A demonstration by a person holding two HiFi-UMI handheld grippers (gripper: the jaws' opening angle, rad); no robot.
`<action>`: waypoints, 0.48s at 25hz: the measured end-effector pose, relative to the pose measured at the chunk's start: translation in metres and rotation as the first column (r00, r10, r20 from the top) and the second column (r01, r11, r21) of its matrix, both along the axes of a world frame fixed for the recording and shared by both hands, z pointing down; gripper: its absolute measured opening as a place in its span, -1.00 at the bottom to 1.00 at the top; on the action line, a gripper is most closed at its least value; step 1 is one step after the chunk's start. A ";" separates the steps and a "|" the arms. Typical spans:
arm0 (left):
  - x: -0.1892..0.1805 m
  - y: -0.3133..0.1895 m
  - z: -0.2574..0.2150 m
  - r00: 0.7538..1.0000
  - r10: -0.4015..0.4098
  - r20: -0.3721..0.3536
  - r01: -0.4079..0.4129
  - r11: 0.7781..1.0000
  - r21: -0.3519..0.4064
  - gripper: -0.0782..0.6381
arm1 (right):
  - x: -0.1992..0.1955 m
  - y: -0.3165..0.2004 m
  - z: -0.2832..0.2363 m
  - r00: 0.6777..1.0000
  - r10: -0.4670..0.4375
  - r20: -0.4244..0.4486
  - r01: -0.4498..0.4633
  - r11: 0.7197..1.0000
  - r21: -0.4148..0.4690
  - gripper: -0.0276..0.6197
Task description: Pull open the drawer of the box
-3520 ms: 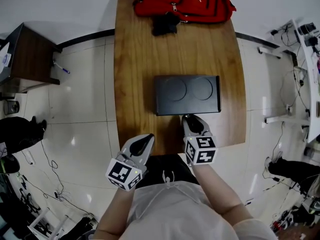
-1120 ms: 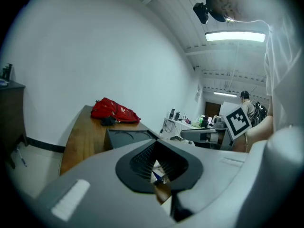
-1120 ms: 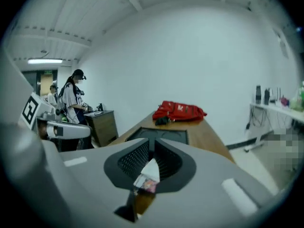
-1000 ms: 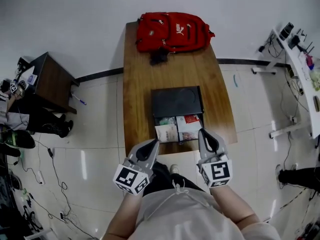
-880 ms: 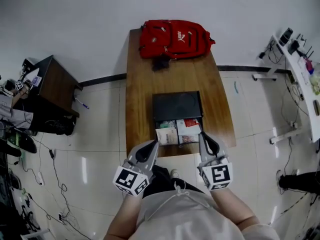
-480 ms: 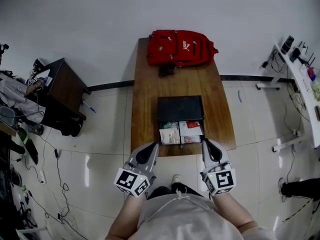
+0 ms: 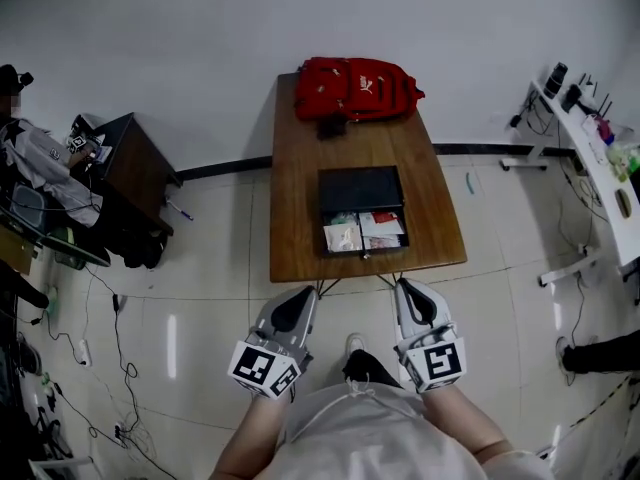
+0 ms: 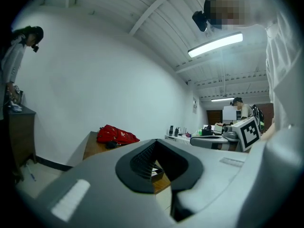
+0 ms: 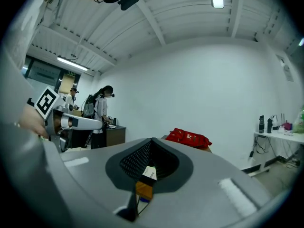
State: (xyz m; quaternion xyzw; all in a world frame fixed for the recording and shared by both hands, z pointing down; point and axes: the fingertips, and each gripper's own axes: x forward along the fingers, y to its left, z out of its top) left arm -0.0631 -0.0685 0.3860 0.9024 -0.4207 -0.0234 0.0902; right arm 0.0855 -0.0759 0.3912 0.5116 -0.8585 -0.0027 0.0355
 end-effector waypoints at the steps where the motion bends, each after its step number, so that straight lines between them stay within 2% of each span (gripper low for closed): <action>1: -0.002 0.014 0.000 1.000 0.005 0.001 -0.005 1.000 0.001 -0.76 | -0.004 0.014 0.000 1.000 0.001 0.006 -0.001 1.000 -0.009 -0.90; 8: -0.008 0.115 0.010 0.999 0.050 0.001 -0.050 0.999 -0.010 -0.76 | -0.020 0.110 0.006 0.999 0.022 0.024 -0.020 0.997 -0.075 -0.90; 12: -0.006 0.157 0.019 0.998 0.069 -0.002 -0.069 0.997 -0.034 -0.76 | -0.018 0.161 0.015 0.999 0.030 0.015 -0.029 0.994 -0.104 -0.90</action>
